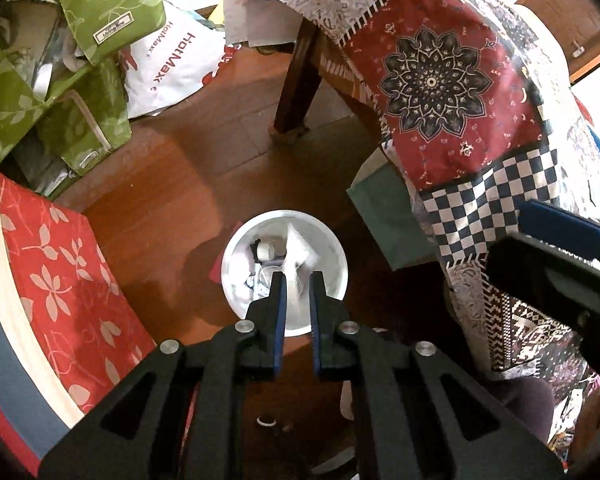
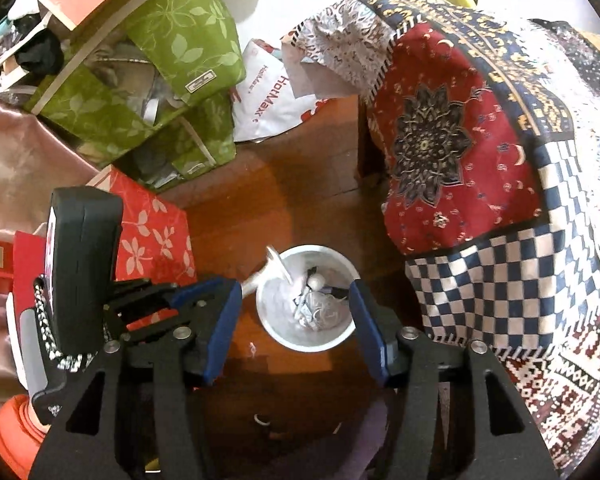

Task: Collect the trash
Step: 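Open the right gripper over the white bin while the left gripper opens to drop the razor, then move both open grippers back over the quilt toward the remaining items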

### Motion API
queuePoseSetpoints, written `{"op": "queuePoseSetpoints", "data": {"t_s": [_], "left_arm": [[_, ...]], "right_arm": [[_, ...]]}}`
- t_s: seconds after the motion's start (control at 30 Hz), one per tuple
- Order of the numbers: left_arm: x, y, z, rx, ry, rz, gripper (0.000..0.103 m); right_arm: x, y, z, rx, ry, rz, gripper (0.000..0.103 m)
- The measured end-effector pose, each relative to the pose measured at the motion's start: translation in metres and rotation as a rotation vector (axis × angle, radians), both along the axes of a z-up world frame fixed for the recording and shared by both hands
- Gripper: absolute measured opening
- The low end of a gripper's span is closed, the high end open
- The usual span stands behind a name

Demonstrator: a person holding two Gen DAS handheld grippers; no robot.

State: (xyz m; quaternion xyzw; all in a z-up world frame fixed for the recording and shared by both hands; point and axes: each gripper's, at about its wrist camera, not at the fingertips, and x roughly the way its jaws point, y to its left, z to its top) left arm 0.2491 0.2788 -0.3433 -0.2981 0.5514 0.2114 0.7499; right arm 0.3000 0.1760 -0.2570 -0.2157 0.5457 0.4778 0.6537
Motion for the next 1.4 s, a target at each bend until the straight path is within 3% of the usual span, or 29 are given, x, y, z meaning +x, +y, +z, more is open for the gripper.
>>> {"op": "queuePoseSetpoints", "data": {"t_s": [0.03,0.27,0.47,0.8,1.07,1.4], "left_arm": [[0.001,-0.001,0.001,0.008,0.008,-0.004,0.017],[-0.003,-0.011,0.025,0.059,0.007,-0.035,0.018],[-0.006,-0.028,0.072,0.116,-0.056,-0.057,0.018],[0.015,-0.095,0.155,0.303,-0.154,-0.2,0.019],[0.039,-0.158,0.196,0.318,-0.249,-0.319,0.02],[0.096,-0.254,0.223,0.296,-0.343,-0.517,0.021]], "right_arm": [[0.001,-0.002,0.001,0.002,0.003,-0.006,0.052],[0.009,-0.027,0.023,0.033,-0.007,-0.071,0.052],[0.013,-0.054,0.052,0.073,-0.054,-0.121,0.052],[0.015,-0.125,0.117,0.149,-0.196,-0.227,0.052],[0.028,-0.204,0.157,0.195,-0.272,-0.373,0.052],[0.054,-0.307,0.178,0.191,-0.329,-0.594,0.052]]}}
